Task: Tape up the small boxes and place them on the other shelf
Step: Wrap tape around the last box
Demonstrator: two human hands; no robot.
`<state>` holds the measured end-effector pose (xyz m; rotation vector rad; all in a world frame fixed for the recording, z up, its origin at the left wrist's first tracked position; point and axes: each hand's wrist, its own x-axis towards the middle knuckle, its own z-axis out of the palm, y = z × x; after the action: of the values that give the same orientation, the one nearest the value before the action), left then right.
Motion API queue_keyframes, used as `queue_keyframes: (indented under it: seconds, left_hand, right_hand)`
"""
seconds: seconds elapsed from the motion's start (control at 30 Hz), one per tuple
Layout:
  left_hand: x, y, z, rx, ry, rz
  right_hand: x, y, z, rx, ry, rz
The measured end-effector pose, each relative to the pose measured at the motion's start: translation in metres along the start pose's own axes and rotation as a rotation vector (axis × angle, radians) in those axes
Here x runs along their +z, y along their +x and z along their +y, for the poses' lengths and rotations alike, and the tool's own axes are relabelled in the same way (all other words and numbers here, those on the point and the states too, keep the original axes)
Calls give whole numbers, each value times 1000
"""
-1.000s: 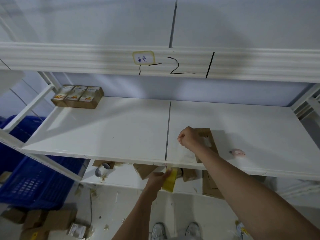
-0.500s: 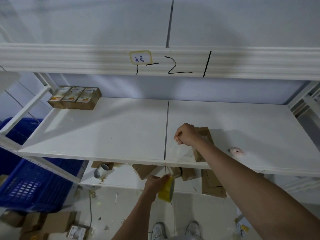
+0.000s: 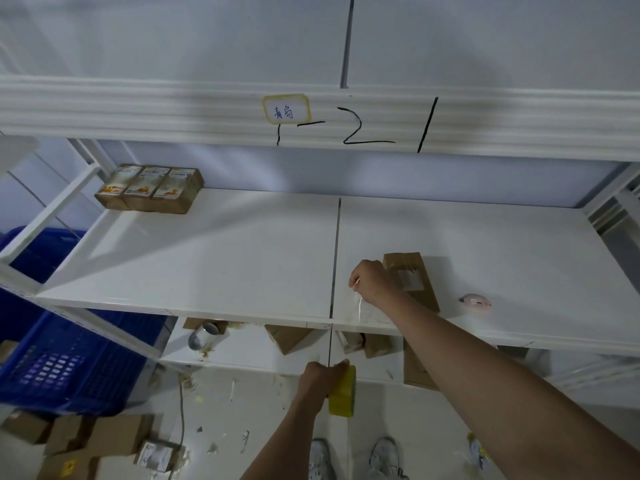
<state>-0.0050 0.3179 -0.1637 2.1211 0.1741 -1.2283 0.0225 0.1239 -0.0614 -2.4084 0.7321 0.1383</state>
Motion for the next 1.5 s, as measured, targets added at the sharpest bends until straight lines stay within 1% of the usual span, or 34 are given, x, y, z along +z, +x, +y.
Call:
queue_keyframes:
  seconds: [0.13,0.27,0.43,0.53,0.6,0.67,0.73,0.8,0.87,0.9,0.93,1.03,1.13,1.23,1.33,1.4,1.5]
  left_hand:
    - [5,3,0,-4,1,9]
    - [5,3,-1,-30,0,14]
    - [7,6,-2,-33,-21,13]
    - [6,8,-1,-41,-11,5]
    - [6,9,-1,-47,1,1]
    - [5,10,-1,-47,5,-2]
    - [3,9,-1,-46,13,-16]
    - [2,10,-2,-39,18,-26]
    - [2,10,-2,-34,26,-31]
    - [2,10,-2,-27,27,-33]
    - [2,11,-2,-18,31,-36]
    - [1,8,0,30,57,-52]
    - [0,2,1,58,79,-46]
    - [-3,-3,1,79,38,-37]
    - [-4,-5,3,149,-31,-69]
    - [-3,-6,4,189,-64,-98]
    - [-3,-7,2,201,-92,-115]
  right_hand:
    - [5,4,2,-6,-77,-5]
    - [7,6,0,-36,-122,27]
    - [11,12,-1,23,-232,11]
    - [16,13,1,10,-278,40]
    - [14,13,3,-6,-294,105]
    - [5,16,6,4,-219,192]
    - [-10,20,13,-30,-116,323]
    - [-31,21,24,-69,-102,476]
    - [-54,15,39,-31,-116,568]
    - [-61,11,51,14,-151,576]
    - [-67,5,63,90,-201,544]
    - [-70,-17,103,357,-386,316]
    - [-63,-37,131,508,-445,161]
    - [-57,-48,143,534,-399,117]
    - [-58,-55,145,531,-346,143]
    - [-60,-56,149,490,-315,166]
    - [-62,-56,159,426,-296,164]
